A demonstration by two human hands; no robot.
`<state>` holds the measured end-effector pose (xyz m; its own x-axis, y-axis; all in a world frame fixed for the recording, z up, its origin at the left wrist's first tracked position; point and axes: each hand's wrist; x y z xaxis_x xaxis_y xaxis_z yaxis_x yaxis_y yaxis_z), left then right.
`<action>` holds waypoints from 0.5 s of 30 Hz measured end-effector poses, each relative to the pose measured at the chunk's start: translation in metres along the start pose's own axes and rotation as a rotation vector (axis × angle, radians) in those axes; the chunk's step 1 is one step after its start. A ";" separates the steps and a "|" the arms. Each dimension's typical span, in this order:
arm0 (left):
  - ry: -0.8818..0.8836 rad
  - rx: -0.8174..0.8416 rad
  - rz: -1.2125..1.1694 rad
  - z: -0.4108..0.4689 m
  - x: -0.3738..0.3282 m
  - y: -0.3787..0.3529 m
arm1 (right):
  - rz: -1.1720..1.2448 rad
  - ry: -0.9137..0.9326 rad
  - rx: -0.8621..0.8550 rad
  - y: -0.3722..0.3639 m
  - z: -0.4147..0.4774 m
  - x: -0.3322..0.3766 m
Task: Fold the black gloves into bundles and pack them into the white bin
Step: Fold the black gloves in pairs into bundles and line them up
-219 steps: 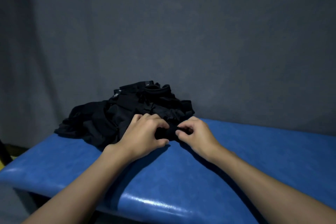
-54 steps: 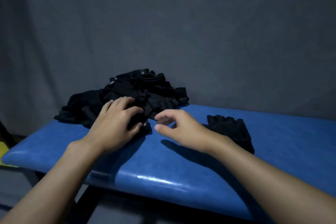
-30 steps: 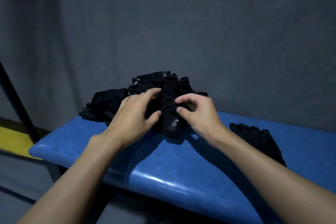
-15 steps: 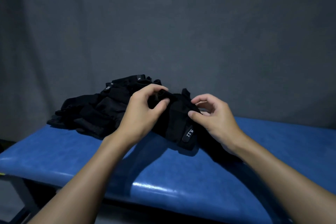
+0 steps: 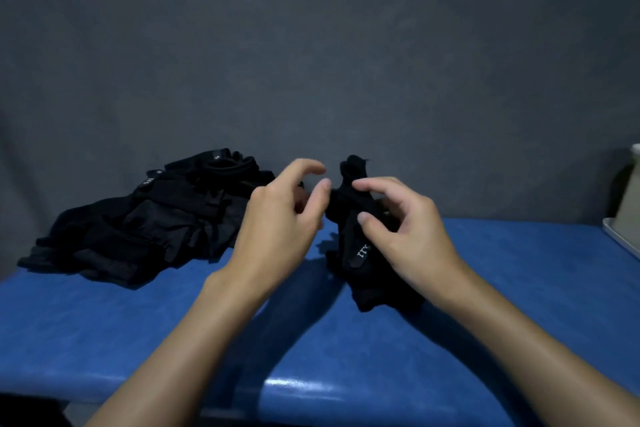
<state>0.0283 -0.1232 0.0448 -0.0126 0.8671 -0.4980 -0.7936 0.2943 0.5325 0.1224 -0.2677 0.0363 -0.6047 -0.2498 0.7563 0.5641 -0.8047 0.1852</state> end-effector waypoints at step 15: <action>0.309 0.149 -0.767 0.009 -0.004 -0.017 | -0.062 0.084 -0.090 0.014 -0.003 -0.002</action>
<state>0.0476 -0.1278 0.0434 0.3145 0.2619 -0.9124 -0.5613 0.8264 0.0437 0.1297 -0.2795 0.0358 -0.6842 -0.2390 0.6890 0.4733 -0.8643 0.1702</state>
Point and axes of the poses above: each hand's wrist, its own z-axis towards the middle knuckle, its own y-axis out of the back of the hand, x = y × z, and after that the axes turned 12 degrees about z, right-handed
